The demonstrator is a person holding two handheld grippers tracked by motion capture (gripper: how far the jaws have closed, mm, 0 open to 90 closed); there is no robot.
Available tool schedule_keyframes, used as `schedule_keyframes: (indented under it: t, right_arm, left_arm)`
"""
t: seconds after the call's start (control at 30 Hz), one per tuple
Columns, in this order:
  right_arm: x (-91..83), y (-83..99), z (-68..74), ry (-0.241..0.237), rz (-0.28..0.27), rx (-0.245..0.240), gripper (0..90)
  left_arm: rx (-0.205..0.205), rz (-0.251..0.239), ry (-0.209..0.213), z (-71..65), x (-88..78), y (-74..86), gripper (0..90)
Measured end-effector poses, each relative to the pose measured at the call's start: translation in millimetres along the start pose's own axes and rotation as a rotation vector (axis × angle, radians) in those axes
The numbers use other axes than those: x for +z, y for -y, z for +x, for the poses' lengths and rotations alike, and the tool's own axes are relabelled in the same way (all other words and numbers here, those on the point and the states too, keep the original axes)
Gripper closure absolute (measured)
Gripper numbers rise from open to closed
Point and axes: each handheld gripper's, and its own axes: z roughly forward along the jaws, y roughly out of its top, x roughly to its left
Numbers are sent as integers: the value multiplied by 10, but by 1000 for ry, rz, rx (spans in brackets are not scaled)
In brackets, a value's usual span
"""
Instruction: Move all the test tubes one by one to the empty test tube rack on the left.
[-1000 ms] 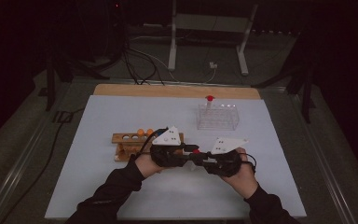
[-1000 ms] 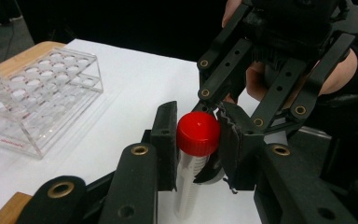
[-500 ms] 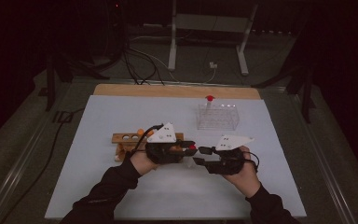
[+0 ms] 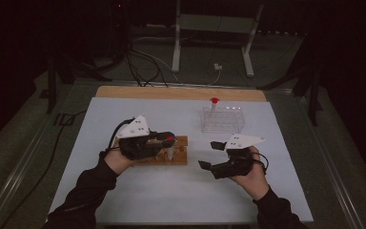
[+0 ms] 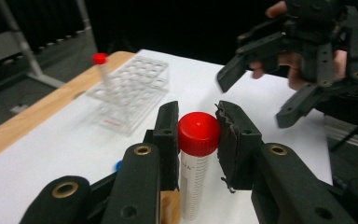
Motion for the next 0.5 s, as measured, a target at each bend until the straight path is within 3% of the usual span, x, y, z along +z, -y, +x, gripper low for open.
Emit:
schedule_keyframes:
  t: [0.13, 0.2, 0.3, 0.5]
  right_arm:
    - [-7, -4, 0, 16, -11, 11, 84]
    - [-14, 2, -5, -6, -4, 1, 25]
    - [-24, 6, -15, -24, 3, -4, 19]
    - [-56, 1, -33, -10, -13, 0, 0]
  left_arm:
    - [-11, -2, -46, 69, -173, 28, 718]
    - [-16, -3, -68, 102, -252, 47, 718]
    - [-27, -4, -101, 162, -361, 83, 718]
    - [-55, -3, -158, 305, -504, 154, 718]
